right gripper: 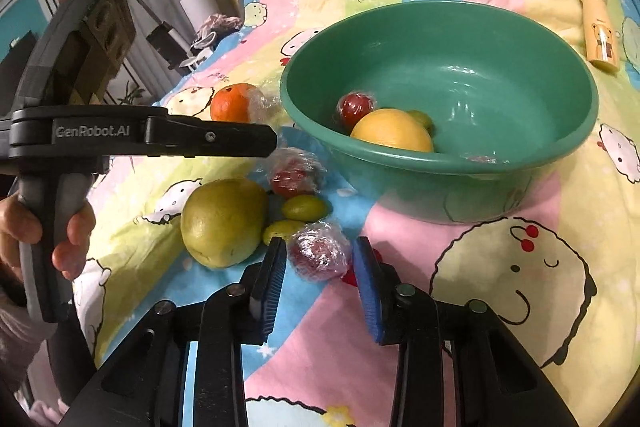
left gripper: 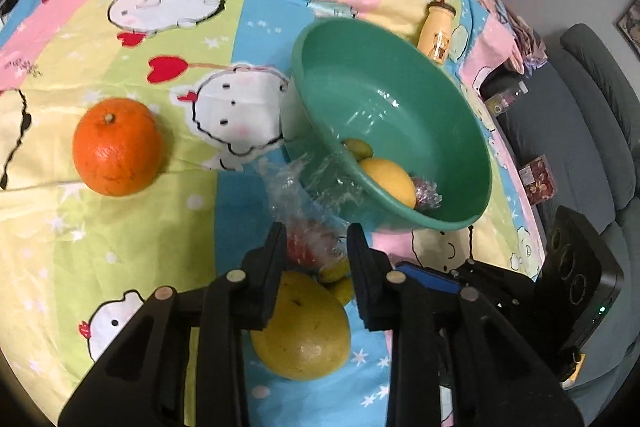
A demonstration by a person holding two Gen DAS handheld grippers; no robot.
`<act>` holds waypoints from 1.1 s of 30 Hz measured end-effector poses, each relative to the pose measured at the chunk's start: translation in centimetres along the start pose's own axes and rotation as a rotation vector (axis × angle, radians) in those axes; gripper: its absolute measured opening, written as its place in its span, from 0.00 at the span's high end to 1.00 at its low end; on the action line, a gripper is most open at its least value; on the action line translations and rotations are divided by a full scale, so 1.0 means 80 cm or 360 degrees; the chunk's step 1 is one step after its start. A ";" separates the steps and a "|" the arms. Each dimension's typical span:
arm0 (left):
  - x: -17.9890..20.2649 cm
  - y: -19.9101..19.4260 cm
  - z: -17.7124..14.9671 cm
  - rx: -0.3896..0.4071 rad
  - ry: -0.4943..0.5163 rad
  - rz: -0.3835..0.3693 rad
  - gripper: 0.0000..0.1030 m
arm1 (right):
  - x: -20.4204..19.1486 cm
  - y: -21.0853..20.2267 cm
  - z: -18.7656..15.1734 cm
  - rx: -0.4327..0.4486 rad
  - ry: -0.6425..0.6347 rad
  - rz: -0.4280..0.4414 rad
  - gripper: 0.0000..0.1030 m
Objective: Organize fruits
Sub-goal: 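Grasp a wrapped red fruit with the left gripper while the right gripper grasps another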
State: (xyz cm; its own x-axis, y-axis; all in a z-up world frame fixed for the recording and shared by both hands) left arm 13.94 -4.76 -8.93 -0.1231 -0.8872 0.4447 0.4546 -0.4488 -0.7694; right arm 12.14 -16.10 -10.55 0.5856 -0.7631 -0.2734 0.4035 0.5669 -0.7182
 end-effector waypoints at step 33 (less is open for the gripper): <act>-0.017 -0.043 0.001 0.0149 -0.0093 0.0016 0.68 | 0.001 0.016 0.000 -0.0044 -0.0020 -0.0032 0.64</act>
State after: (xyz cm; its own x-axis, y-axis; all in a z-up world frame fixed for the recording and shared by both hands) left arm 12.57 -1.98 -6.84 -0.0674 -0.8826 0.4654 0.5364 -0.4253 -0.7289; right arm 12.70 -15.41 -11.44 0.5864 -0.7701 -0.2511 0.3958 0.5429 -0.7407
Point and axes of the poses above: each gripper's, at about its wrist camera, not at the fingertips, and y roughly the way its jaws point, x to its right, z to its top, the point moved 7 cm from there along y, roughly the way its jaws point, and after that the axes turned 2 degrees about -y, right-handed, at the moved point
